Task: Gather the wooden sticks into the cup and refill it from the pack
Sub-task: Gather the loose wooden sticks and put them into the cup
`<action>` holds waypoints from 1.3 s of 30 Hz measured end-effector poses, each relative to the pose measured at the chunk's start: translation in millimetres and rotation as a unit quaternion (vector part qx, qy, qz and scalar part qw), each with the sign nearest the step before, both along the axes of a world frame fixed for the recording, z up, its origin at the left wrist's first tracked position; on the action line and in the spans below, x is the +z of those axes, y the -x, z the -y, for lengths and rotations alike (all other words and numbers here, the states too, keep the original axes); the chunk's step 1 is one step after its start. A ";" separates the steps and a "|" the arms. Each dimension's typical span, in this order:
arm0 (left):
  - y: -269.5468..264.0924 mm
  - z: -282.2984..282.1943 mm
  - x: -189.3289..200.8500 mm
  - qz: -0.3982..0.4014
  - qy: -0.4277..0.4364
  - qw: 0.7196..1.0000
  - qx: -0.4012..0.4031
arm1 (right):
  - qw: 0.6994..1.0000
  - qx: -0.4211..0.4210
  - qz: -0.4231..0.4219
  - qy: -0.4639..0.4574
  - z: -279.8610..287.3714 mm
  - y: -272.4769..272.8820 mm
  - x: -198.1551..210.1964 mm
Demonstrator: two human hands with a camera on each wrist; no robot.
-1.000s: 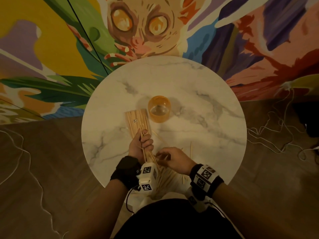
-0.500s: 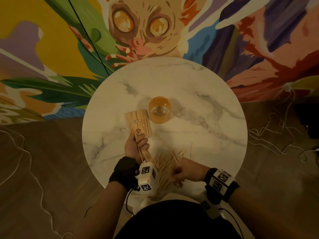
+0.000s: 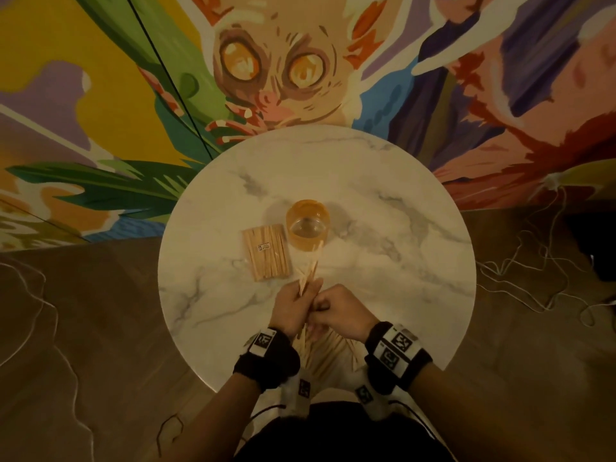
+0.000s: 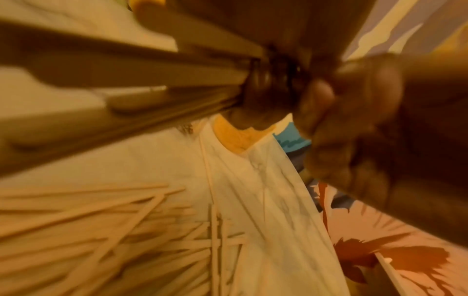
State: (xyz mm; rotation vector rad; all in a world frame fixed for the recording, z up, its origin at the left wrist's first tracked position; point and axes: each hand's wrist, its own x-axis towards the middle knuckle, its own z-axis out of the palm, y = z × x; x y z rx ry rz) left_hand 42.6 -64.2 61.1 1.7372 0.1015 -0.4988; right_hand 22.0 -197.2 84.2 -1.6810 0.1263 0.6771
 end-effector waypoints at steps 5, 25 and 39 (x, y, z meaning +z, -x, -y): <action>1.9 -8.5 -6.6 0.061 -0.096 0.987 -0.117 | 0.996 0.079 0.015 0.040 9.8 11.2 -4.3; 31.9 -14.0 0.7 0.068 -0.313 0.876 -0.361 | 0.986 -0.045 -0.128 -0.093 19.0 23.7 -16.7; 29.2 6.1 -2.9 0.108 -0.296 0.870 -0.378 | 0.988 -0.105 -0.113 -0.018 8.4 23.1 -27.8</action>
